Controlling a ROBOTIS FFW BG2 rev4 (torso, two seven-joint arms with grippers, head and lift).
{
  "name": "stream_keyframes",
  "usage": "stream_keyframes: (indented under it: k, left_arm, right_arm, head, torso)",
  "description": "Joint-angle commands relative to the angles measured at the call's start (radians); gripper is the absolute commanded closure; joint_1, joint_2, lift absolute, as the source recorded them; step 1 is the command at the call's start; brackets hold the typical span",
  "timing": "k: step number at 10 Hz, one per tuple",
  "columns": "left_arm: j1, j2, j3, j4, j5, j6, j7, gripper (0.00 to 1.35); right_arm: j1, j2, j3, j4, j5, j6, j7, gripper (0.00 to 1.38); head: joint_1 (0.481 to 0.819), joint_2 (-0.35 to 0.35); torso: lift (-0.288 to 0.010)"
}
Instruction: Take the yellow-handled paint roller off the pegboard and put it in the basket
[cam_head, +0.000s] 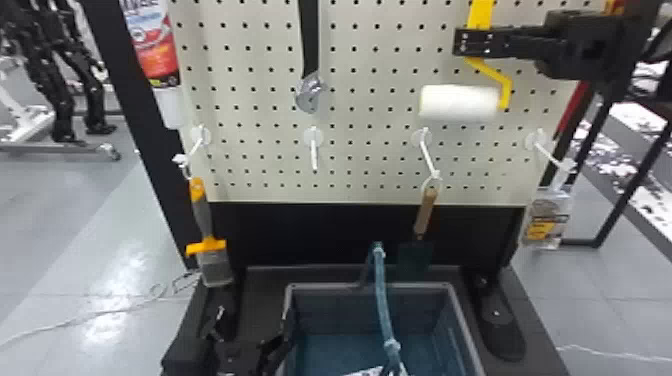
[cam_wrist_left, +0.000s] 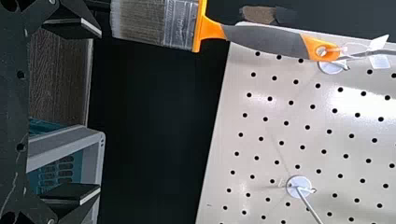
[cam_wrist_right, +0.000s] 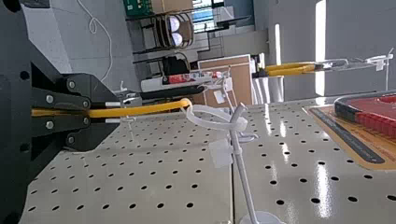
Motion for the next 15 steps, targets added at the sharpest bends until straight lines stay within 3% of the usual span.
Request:
stream_keyframes:
  k: [1, 6, 10, 12, 13, 15]
  left_arm:
    - [0.0, 0.0, 0.0, 0.0, 0.0, 0.001, 0.0, 0.14]
    - [0.0, 0.0, 0.003, 0.0, 0.0, 0.0, 0.0, 0.14]
    - [0.006, 0.006, 0.003, -0.003, 0.0, 0.0, 0.0, 0.14]
    - [0.008, 0.006, 0.003, -0.003, 0.0, 0.0, 0.0, 0.14]
    - [0.005, 0.008, 0.0, -0.003, 0.0, 0.003, 0.0, 0.14]
    - [0.012, 0.006, 0.005, -0.006, 0.0, 0.004, 0.002, 0.14]
  right_arm:
    - [-0.001, 0.0, 0.0, 0.0, 0.0, 0.0, 0.0, 1.29]
    - [0.007, 0.0, -0.014, -0.018, -0.006, 0.0, 0.009, 1.29]
    - [0.01, -0.003, -0.164, -0.132, 0.048, 0.029, 0.002, 1.29]
    - [0.051, -0.005, -0.184, -0.133, 0.043, 0.031, -0.003, 1.29]
    - [0.106, 0.0, -0.218, -0.143, 0.043, 0.032, -0.003, 1.29]
    - [0.303, 0.054, -0.351, -0.195, 0.072, 0.063, -0.003, 1.29]
  head:
    - [0.549, 0.0]
    - [0.549, 0.0]
    - [0.549, 0.0]
    - [0.549, 0.0]
    - [0.549, 0.0]
    - [0.549, 0.0]
  torso:
    - [-0.1]
    - [-0.1]
    - [-0.1]
    - [-0.1]
    - [-0.1]
    - [-0.1]
